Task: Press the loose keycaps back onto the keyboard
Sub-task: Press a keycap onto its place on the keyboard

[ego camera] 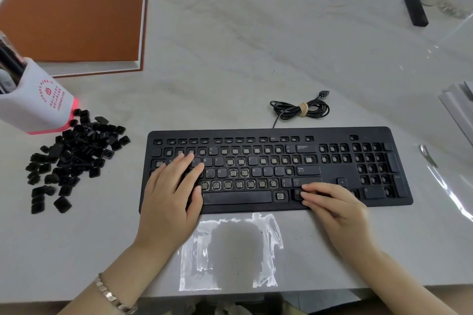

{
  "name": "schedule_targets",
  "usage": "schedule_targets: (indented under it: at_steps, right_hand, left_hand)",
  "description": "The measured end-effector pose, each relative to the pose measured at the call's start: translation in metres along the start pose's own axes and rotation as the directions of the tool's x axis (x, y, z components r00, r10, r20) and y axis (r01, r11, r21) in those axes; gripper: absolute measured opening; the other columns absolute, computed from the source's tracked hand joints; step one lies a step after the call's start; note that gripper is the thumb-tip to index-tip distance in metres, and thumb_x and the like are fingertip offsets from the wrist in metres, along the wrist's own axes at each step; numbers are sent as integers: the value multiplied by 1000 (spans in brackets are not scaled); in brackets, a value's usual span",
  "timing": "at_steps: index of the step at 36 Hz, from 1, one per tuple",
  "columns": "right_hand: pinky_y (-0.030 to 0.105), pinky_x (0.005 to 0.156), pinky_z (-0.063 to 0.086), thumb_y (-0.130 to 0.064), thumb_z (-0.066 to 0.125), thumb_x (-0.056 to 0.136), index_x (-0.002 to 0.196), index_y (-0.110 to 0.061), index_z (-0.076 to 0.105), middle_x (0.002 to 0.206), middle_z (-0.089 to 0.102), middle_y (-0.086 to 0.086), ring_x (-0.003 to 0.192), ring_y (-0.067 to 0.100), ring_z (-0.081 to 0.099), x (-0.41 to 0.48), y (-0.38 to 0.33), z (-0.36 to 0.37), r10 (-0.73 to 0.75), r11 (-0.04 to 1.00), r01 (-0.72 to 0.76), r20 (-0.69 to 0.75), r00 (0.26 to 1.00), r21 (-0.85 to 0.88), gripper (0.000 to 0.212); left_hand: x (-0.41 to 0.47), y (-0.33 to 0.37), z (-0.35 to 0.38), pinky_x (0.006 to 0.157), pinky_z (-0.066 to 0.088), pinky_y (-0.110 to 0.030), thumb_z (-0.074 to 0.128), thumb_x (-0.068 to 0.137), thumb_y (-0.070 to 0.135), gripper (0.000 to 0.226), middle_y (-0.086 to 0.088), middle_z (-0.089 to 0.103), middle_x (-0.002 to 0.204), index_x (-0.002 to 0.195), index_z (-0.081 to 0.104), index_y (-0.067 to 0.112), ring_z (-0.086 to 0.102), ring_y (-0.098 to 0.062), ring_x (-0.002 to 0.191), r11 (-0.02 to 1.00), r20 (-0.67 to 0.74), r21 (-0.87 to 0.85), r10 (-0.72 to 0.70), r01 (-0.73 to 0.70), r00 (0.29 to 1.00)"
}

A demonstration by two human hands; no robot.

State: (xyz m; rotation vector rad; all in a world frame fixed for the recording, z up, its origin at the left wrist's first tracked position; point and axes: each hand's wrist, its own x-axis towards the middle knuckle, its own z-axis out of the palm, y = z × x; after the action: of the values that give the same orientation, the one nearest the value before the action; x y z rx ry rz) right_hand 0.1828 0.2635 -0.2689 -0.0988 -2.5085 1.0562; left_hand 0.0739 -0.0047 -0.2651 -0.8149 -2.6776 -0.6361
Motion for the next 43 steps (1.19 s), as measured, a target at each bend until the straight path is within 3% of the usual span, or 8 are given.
schedule_targets:
  at_steps: [9,18,26,31,33,36,39,43]
  right_hand:
    - [29,80,48,-14,54,84,87,-6,75,98,69,2,92,12,60,8,-4,-5,-209,964,220,85,974,-149,23]
    - [16,87,41,-8,49,84,88,1,73,93,68,11,91,15,55,4,-10,-5,-180,956,190,64,982,-225,26]
    - [22,84,43,-21,31,101,96,2,71,94,66,10,88,18,55,7,-11,-8,-207,944,231,122,971,-235,47]
    - [16,81,39,-45,23,100,89,-8,72,95,53,-8,86,6,48,5,-11,-10,-115,966,148,159,980,-211,62]
    - [23,82,41,-33,27,102,93,-2,73,103,51,-3,90,14,51,5,-11,-8,-210,933,244,149,966,-265,56]
    - [33,83,45,-23,39,98,95,-2,73,109,62,4,95,20,56,5,-10,-9,-276,914,316,182,944,-254,40]
    - [37,78,49,-21,53,90,93,-3,74,102,67,7,91,21,58,5,-7,-9,-281,906,323,183,942,-273,27]
    - [36,73,50,-20,55,87,89,-4,75,96,67,6,85,21,61,6,-7,-11,-257,928,293,172,951,-230,25]
  left_hand:
    - [0,1,0,108,29,-40,42,91,18,36,-14,57,128,117,63,5,46,-25,125,1000,2,1,-6,6,1000]
    - [0,1,-2,109,28,-39,42,91,18,37,-14,57,128,117,64,5,46,-25,125,1000,12,1,-9,9,1000]
    - [0,1,-2,105,33,-44,42,91,18,37,-14,58,128,116,64,3,47,-26,124,1000,4,5,-3,3,1000]
    - [0,1,0,104,34,-46,42,91,18,36,-15,58,127,116,64,3,48,-27,124,1000,-5,9,5,-5,1000]
    - [0,0,1,105,33,-45,42,91,18,36,-15,58,127,116,64,4,48,-27,124,1000,-4,6,6,-6,1000]
    - [0,0,0,105,33,-44,42,91,18,36,-15,58,127,116,64,4,48,-27,124,1000,-3,5,5,-5,1000]
    - [0,0,0,106,32,-44,42,91,18,37,-15,57,128,117,64,3,48,-27,124,1000,1,6,2,-2,1000]
    - [0,-1,0,106,31,-43,42,91,18,37,-15,57,128,117,64,4,47,-27,125,1000,11,-2,-6,6,1000]
